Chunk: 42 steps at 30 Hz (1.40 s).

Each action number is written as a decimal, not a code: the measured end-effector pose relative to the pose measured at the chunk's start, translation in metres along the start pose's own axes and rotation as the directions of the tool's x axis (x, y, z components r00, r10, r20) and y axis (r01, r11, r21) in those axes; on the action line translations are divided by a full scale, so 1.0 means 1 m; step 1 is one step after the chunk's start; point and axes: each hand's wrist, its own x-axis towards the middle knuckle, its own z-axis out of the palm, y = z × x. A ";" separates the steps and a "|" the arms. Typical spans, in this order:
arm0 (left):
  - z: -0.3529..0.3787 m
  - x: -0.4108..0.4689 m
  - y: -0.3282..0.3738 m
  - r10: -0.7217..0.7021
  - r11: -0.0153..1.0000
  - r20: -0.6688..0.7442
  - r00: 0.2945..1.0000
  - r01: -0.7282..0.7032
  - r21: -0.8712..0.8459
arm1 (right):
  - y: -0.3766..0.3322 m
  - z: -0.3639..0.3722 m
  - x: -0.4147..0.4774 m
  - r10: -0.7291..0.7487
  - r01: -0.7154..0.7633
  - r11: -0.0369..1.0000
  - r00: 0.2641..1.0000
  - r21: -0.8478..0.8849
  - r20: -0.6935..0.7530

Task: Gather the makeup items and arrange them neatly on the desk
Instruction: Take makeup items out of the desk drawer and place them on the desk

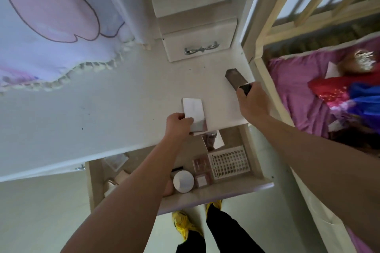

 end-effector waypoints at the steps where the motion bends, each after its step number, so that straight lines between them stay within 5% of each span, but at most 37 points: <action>1: 0.004 0.004 0.002 -0.014 1.000 -0.007 1.000 0.014 -0.023 | -0.002 0.003 0.007 -0.007 0.007 1.000 1.000 -0.030 -0.012; 6: 0.017 0.020 0.008 -0.005 1.000 -0.090 0.996 0.004 -0.009 | -0.005 0.011 0.032 -0.033 0.031 0.993 0.999 -0.112 -0.013; 18: 0.040 0.022 0.020 0.182 0.923 -0.200 0.963 -0.097 0.373 | -0.010 0.007 0.066 -0.050 0.043 0.997 0.991 0.059 0.127; 35: 0.043 -0.007 0.008 0.226 0.935 -0.135 0.965 -0.176 0.308 | 0.070 -0.021 -0.054 -0.104 0.089 0.980 0.991 0.175 0.079; 39: 0.017 -0.032 -0.044 0.274 0.908 -0.140 0.952 -0.207 0.364 | 0.079 0.001 -0.093 -0.133 0.122 0.991 0.966 0.064 0.221; 42: -0.006 -0.039 -0.102 0.181 0.867 -0.113 0.977 -0.104 0.487 | 0.085 0.030 -0.109 -0.098 0.140 0.988 0.893 -0.063 0.439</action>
